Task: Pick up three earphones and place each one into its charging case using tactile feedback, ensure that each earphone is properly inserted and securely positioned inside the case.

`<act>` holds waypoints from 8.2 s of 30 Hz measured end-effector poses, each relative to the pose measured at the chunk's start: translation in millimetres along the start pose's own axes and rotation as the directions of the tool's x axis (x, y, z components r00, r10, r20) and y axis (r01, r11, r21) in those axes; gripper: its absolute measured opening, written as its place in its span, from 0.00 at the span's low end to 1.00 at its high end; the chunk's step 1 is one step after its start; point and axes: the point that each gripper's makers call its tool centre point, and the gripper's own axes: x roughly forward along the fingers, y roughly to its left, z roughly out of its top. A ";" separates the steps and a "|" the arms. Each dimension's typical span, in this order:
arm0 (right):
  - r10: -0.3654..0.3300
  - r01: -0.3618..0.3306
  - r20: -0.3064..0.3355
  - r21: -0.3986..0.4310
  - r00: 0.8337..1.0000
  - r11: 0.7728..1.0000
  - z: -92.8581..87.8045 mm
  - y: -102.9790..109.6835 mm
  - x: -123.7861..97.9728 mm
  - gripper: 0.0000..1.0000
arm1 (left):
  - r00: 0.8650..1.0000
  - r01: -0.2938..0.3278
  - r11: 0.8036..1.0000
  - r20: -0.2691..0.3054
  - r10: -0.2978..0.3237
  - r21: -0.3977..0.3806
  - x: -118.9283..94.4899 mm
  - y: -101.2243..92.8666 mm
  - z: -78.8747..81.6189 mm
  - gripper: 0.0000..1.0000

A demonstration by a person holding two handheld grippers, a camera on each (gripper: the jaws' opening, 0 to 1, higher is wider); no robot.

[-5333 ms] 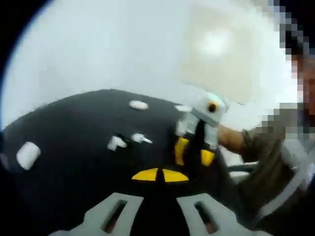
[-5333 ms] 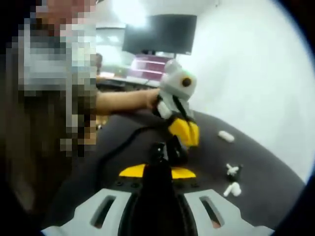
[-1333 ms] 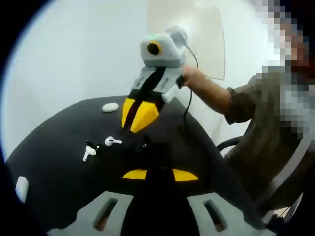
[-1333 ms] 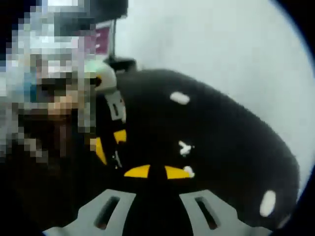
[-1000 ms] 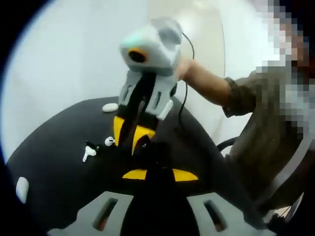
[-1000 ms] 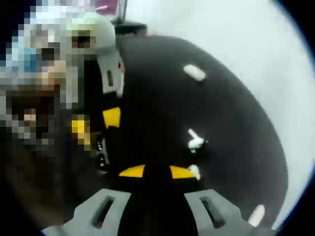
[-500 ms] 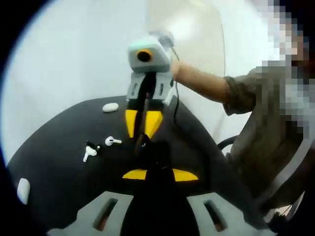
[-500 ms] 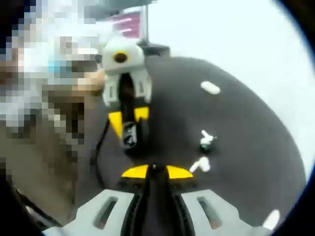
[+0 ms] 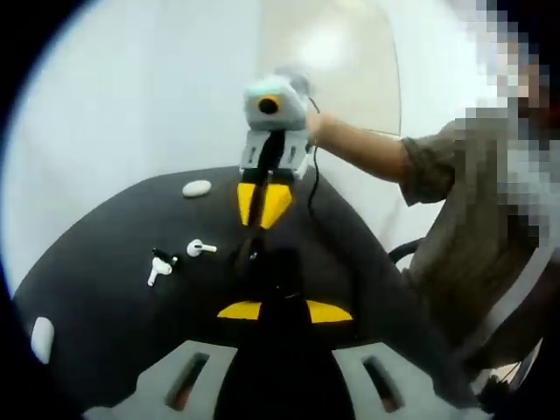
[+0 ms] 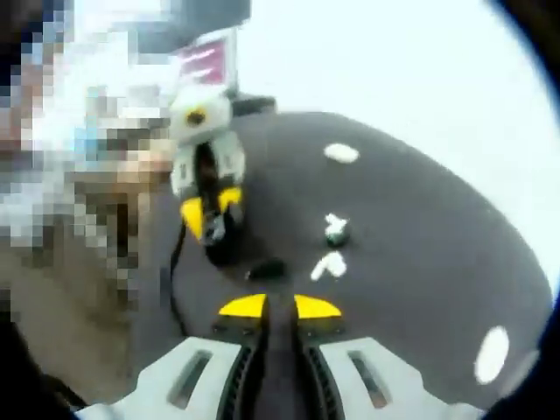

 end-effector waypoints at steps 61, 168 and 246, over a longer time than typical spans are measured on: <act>0.243 -0.200 0.255 -0.181 0.936 0.963 18.8 64.9 40.8 0.17 | 0.997 -0.002 1.000 0.073 0.004 -0.021 3.5 14.3 15.0 0.17; 0.104 -0.071 0.241 -0.140 0.965 0.988 -13.1 -7.9 -8.8 0.10 | 1.000 -0.003 1.000 0.007 0.003 0.019 4.2 3.7 -1.2 0.15; 0.135 -0.143 0.213 0.025 0.968 0.989 -17.7 10.5 -1.5 0.17 | 1.000 -0.005 1.000 0.011 0.005 0.016 4.2 10.6 0.6 0.15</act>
